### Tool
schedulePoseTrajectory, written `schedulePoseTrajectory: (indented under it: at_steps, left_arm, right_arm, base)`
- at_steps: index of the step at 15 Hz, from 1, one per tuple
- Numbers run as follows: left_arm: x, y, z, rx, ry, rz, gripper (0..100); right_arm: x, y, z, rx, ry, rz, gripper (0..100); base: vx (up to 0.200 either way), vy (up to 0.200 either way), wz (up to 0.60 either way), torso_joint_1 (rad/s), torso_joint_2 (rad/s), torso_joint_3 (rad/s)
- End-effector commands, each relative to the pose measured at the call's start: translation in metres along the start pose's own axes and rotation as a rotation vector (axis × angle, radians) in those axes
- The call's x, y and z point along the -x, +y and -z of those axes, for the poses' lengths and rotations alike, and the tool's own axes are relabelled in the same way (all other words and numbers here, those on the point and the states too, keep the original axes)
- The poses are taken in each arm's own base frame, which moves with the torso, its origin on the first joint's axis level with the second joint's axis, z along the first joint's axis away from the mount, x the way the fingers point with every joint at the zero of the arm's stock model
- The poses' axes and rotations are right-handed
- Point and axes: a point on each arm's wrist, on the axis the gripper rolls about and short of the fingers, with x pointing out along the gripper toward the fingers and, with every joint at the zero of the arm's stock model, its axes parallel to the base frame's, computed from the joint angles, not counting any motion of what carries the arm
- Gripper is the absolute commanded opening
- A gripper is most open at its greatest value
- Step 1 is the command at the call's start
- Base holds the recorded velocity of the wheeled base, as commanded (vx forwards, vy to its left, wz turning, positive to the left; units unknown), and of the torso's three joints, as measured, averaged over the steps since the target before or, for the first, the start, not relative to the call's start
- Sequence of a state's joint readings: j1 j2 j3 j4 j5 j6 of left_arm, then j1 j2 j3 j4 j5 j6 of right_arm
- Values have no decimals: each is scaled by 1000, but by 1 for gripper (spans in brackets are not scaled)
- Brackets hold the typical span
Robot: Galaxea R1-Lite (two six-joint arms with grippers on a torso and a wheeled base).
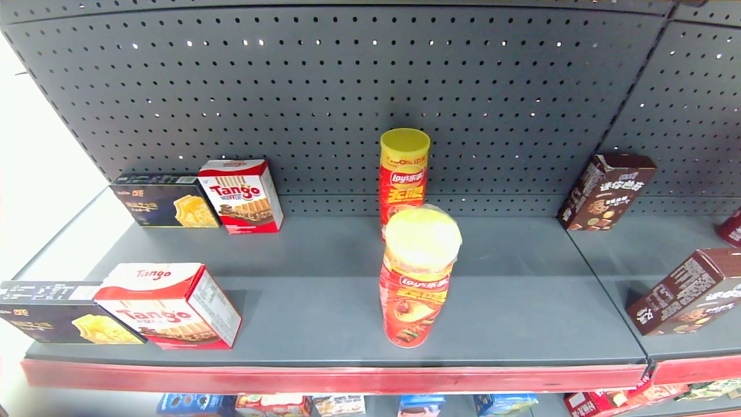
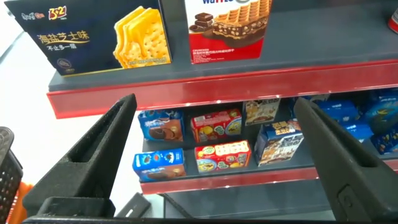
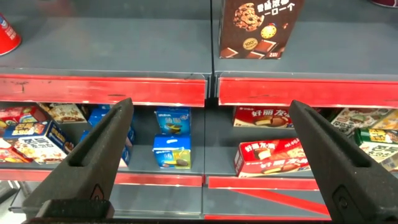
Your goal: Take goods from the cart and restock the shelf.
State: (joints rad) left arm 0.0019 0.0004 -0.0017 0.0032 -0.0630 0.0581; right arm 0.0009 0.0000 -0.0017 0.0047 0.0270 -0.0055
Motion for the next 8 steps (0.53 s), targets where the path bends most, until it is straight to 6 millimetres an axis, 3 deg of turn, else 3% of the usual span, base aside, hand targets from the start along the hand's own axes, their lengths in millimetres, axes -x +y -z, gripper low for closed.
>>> schedulePoseTrajectory:
  at_steps: [1,8]
  left_arm:
    - [0,0,0,0,0,-1,100]
    - [0,0,0,0,0,-1,100]
  right_arm:
    - [0,0,0,1,0,-1,100]
    - [0,0,0,1,0,-1,100]
  base:
    - [0,0,0,0,0,0]
    - [0,0,0,0,0,0]
